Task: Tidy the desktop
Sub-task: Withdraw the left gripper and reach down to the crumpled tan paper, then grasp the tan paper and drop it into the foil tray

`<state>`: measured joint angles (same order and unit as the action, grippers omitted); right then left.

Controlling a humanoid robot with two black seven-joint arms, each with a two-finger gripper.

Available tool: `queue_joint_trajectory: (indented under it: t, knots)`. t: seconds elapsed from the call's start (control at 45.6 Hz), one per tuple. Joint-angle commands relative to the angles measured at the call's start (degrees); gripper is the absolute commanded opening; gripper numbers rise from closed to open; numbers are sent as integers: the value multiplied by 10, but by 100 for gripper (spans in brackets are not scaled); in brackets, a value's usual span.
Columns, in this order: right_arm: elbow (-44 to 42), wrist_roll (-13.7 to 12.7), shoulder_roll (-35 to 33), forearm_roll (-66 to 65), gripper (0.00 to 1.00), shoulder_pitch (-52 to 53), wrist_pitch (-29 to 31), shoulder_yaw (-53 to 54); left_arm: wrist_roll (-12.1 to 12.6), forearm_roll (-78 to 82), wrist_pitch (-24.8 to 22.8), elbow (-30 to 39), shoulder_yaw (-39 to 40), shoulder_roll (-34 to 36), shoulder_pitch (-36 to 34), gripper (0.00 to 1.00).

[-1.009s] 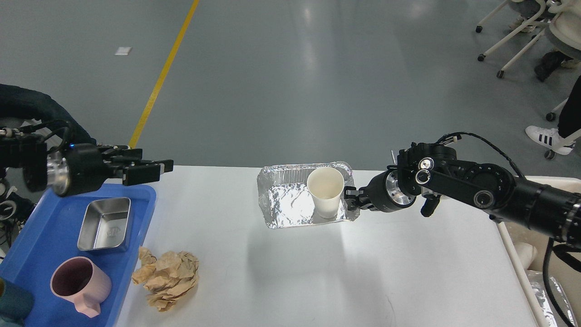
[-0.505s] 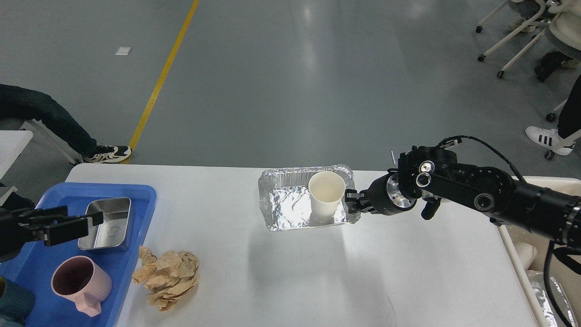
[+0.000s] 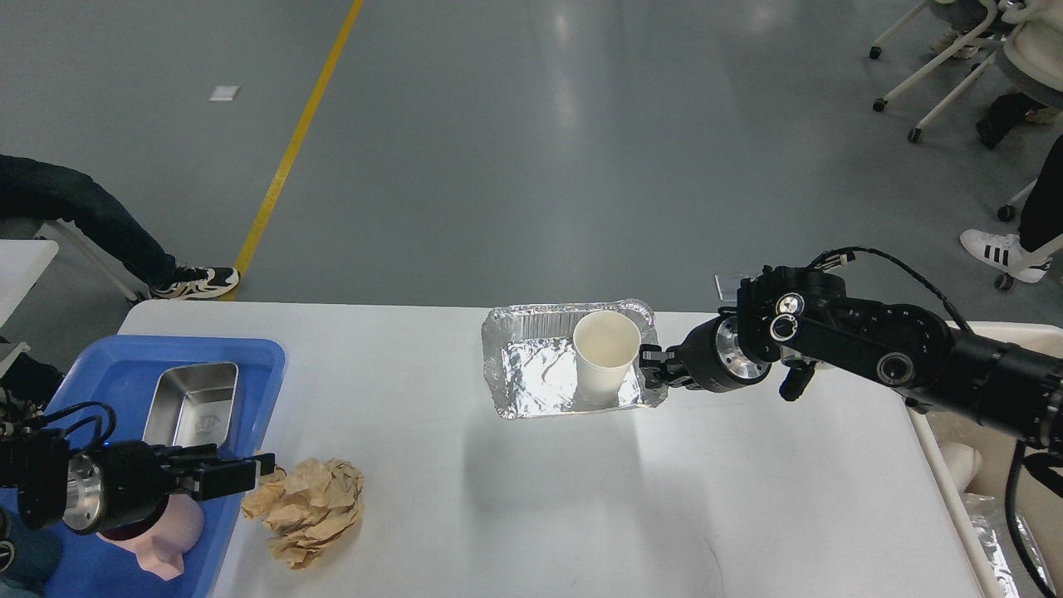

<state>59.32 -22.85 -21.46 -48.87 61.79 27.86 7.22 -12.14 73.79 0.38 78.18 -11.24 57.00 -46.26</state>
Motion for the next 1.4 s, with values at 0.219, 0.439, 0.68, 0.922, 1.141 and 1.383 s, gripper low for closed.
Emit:
queue_joint_trajectory:
  t: [0.219, 0.439, 0.68, 0.922, 1.141, 1.383]
  knots:
    - [0, 0, 1, 0, 0, -2, -1, 1, -1, 15, 0, -19, -21, -83, 8, 97]
    - [0, 0, 0, 0, 0, -3, -3, 2, -5, 68, 1, -32, -41, -88, 9, 96]
    - [-1, 0, 1, 0, 0, -4, -4, 3, -5, 90, 1, -32, -41, -101, 21, 67]
    - [-3, 0, 5, 0, 0, -6, -4, 3, -2, 90, 0, -37, -42, -91, 18, 0]
    - [-3, 0, 6, 0, 0, -7, -4, 3, -27, 94, 0, -16, -34, -46, 5, 0]
    - [-3, 1, 6, -1, 0, -8, -4, 3, -43, 89, -6, 71, -7, 31, -112, 0]
